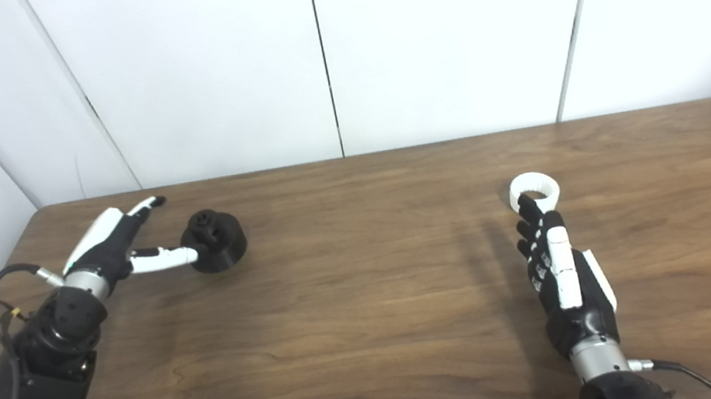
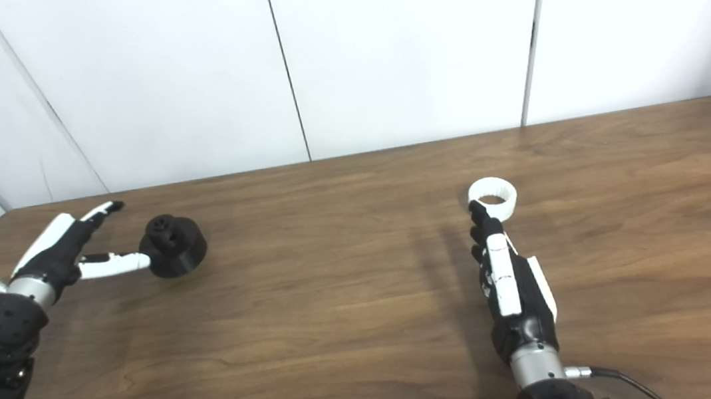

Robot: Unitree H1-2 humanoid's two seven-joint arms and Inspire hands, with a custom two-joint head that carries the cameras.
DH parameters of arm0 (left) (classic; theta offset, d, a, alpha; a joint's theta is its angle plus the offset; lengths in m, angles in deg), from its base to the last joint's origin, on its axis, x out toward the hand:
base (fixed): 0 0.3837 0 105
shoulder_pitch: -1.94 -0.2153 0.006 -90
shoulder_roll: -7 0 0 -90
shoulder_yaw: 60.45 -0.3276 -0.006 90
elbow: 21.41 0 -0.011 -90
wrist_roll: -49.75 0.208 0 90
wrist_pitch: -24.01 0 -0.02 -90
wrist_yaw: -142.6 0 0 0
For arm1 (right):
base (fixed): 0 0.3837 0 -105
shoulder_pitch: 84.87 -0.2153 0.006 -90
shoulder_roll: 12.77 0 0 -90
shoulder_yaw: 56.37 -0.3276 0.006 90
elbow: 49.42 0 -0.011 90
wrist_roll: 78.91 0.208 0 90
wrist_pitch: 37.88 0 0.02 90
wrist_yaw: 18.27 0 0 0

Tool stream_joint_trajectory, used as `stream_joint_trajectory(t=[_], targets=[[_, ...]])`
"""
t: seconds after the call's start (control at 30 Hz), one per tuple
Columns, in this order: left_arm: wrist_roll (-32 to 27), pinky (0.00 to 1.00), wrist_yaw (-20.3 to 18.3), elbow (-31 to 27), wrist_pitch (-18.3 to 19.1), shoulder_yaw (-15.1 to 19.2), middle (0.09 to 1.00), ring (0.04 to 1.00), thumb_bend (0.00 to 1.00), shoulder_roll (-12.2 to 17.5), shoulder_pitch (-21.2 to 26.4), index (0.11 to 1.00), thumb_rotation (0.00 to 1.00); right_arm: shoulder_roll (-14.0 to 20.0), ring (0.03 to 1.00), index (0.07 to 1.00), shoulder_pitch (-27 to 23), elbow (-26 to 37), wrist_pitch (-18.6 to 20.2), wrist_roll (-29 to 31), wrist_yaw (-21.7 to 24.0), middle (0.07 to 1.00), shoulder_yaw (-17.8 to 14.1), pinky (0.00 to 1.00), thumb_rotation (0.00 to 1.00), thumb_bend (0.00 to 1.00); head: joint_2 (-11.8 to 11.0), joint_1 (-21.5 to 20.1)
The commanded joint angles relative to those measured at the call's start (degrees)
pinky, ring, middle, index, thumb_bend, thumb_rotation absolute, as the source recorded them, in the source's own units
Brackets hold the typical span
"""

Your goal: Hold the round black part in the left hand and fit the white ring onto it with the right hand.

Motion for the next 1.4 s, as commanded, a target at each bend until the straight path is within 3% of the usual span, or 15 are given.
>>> stream_joint_trajectory(t=[0.0, 0.43, 1.0, 1.37], targets=[[1.04, 0.96, -0.36, 0.84, -1.22, -0.03, 0.996, 1.000, 1.00, 2.38, 3.60, 0.960, 0.47, -0.88, 0.989, 0.932, -1.84, 1.67, -2.04, -0.34, -0.12, 0.974, 0.09, 1.00, 1.00, 0.54, 0.05, 0.07], [3.62, 0.96, -4.48, 2.20, -2.99, -5.01, 1.000, 1.000, 1.00, 3.26, 4.85, 0.965, 0.50, -0.76, 0.992, 0.928, -2.04, 0.89, -2.59, -0.37, -0.46, 0.979, -0.08, 1.00, 1.00, 0.54, 0.14, -0.04], [4.06, 0.95, -3.22, 5.35, -5.74, -4.88, 1.000, 1.000, 1.00, 1.85, 4.96, 0.958, 0.51, -0.69, 0.978, 0.904, -1.93, 0.60, -3.50, -0.97, -0.96, 0.957, -0.06, 1.00, 1.00, 0.54, -0.77, -0.27], [5.14, 0.94, 0.75, 9.79, -9.21, -4.55, 0.964, 1.000, 1.00, -0.30, 6.32, 0.926, 0.48, -0.67, 0.969, 0.878, -1.33, 1.79, -2.75, -1.80, -0.87, 0.953, 0.27, 1.00, 1.00, 0.54, -1.08, -0.38]])
